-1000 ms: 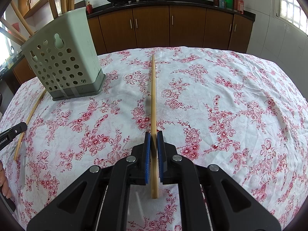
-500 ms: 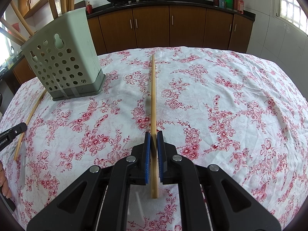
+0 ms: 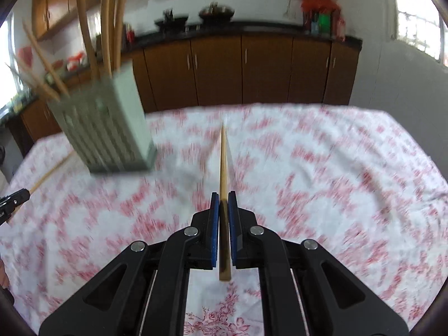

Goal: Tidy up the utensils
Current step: 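Lift both chopsticks and lower them upright into the green holder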

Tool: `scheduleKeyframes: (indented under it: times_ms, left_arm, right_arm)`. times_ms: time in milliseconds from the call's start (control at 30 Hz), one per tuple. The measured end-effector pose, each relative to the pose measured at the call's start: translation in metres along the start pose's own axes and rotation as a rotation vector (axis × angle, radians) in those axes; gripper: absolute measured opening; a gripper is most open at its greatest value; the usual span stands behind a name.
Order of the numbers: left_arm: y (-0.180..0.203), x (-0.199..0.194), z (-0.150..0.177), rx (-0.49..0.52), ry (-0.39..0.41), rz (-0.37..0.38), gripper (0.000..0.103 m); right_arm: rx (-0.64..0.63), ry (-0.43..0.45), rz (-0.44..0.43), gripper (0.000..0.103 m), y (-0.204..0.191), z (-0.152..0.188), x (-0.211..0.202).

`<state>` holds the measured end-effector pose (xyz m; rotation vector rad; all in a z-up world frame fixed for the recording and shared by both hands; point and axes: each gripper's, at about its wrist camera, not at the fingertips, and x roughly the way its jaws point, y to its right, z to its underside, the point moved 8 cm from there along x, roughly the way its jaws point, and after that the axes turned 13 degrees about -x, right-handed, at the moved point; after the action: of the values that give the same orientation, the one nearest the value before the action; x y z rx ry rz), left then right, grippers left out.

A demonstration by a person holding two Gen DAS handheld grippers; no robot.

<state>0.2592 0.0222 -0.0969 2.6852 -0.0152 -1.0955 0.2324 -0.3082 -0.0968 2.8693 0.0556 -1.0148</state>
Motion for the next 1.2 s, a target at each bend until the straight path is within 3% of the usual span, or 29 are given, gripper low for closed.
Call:
scheduleKeyframes:
  times_ms: [200,433,900,1100,1200]
  left_arm:
    - [0.005,-0.054,-0.051,-0.061,0.148,0.063,0.009]
    - [0.025,-0.093,-0.089,-0.04,0.24,0.12,0.008]
    - [0.097,-0.171,-0.108,0.048,0.327,0.32,0.008]
    - [0.13,-0.188,-0.131,0.022,0.409,0.38,0.008]
    - [0.143,-0.19,-0.143,0.026,0.465,0.365,0.008]
  right_arm:
    - [0.031,0.144,0.017,0.007,0.016,-0.044,-0.042]
    - [0.036,0.255,0.016,0.007,0.017,-0.079,-0.072]
    - [0.067,0.506,-0.173,0.007,-0.012,-0.145,-0.144]
    - [0.062,0.601,-0.196,0.007,-0.025,-0.171,-0.158]
    - [0.057,0.632,-0.189,0.007,-0.028,-0.181,-0.157]
